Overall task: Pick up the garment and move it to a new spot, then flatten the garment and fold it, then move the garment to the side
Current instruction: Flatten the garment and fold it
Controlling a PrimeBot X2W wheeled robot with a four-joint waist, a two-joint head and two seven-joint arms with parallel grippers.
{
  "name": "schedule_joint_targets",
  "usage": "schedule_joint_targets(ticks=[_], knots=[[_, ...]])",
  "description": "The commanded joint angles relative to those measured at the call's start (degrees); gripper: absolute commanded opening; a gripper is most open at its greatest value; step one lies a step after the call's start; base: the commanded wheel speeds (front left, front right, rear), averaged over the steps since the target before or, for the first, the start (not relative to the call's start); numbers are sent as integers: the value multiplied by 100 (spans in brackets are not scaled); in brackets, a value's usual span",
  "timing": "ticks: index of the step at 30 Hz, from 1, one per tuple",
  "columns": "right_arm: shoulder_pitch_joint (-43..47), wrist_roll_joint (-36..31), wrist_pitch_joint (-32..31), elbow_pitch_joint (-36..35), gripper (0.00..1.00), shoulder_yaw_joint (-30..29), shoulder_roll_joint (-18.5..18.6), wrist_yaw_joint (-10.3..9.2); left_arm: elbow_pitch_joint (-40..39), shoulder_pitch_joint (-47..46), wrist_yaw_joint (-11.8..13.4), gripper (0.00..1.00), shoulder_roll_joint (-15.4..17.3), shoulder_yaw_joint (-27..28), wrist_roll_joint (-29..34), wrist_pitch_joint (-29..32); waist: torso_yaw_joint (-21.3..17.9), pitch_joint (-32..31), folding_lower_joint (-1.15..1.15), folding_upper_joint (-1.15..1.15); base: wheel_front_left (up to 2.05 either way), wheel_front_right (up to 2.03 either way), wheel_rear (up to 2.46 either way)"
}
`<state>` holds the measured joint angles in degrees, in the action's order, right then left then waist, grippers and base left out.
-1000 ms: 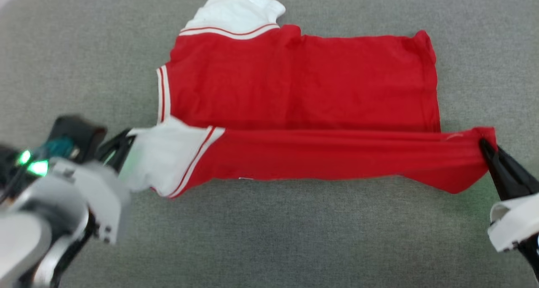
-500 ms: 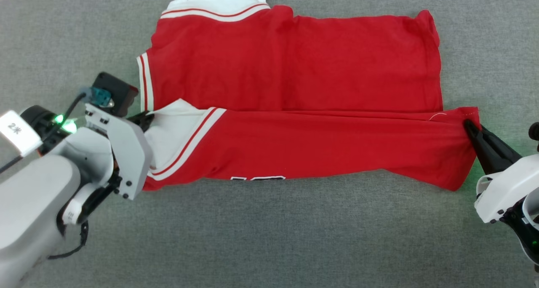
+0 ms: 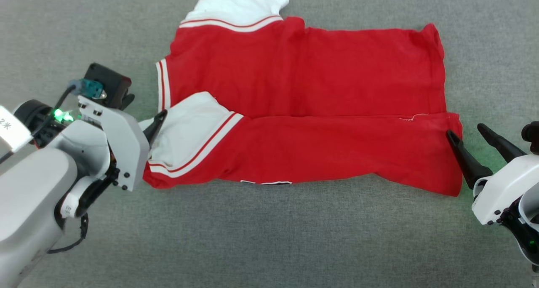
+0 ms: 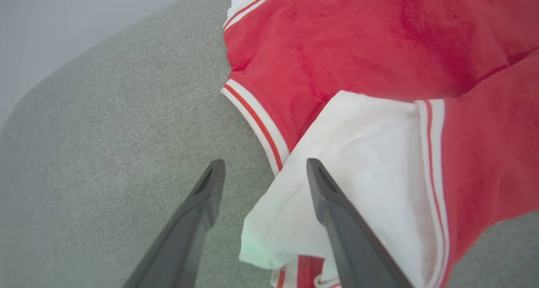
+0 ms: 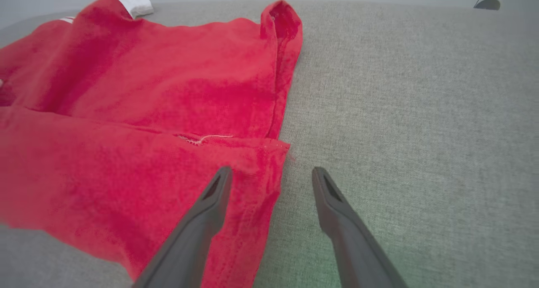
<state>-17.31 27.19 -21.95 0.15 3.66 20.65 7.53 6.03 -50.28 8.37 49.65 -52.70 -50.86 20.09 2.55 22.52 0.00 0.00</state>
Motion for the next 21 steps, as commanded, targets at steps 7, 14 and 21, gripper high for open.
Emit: schedule_joint_targets(ticks=[7, 14, 21], knots=[[75, -43, 234, -174, 100, -49, -21, -9, -271, 300, 219, 100, 122, 121, -90, -274, 83, -390, 0, 0, 0, 0, 0], [256, -170, 679, -526, 100, -131, -76, -8, -743, 656, 614, 100, 303, 217, -269, -291, 116, -661, 0, 0, 0, 0, 0], [443, -285, 1112, -905, 100, -167, -270, -8, -1175, 898, 1039, 100, 500, 336, -731, 157, -17, -775, 0, 0, 0, 0, 0]])
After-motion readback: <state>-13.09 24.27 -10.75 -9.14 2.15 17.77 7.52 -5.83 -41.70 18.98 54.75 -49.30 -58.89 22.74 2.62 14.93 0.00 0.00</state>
